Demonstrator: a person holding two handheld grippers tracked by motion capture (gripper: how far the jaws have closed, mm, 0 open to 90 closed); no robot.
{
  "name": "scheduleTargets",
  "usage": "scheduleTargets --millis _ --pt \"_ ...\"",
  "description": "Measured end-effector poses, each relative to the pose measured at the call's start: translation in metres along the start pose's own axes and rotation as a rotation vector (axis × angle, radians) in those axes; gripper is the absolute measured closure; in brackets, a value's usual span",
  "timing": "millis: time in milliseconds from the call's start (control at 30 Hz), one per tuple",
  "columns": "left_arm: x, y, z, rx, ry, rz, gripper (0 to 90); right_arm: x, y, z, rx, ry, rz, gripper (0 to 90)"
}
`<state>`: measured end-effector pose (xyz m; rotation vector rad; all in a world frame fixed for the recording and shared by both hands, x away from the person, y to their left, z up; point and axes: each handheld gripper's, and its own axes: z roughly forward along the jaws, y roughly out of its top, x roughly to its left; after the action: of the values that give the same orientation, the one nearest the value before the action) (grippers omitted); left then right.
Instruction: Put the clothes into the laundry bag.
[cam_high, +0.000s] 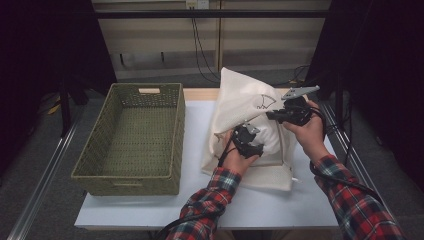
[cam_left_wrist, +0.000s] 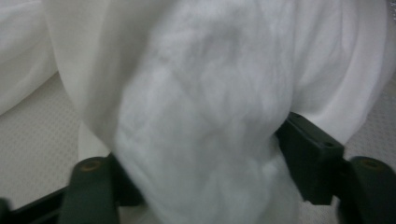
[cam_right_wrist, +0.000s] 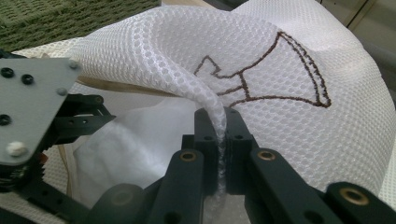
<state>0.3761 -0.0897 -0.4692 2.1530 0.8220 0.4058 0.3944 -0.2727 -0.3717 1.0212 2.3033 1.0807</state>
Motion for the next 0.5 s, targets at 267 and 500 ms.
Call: scheduleTargets --millis 267,500 --pt "0.001 0.01 0.007 0.024 0.087 0.025 78.6 0.003 -0.002 -0.003 -0.001 0.01 0.01 86.4" --pt "0.028 0.019 -0.003 -0.013 0.214 0.037 79.5 0.004 -0.005 -0.004 -0.013 0.026 0.006 86.5"
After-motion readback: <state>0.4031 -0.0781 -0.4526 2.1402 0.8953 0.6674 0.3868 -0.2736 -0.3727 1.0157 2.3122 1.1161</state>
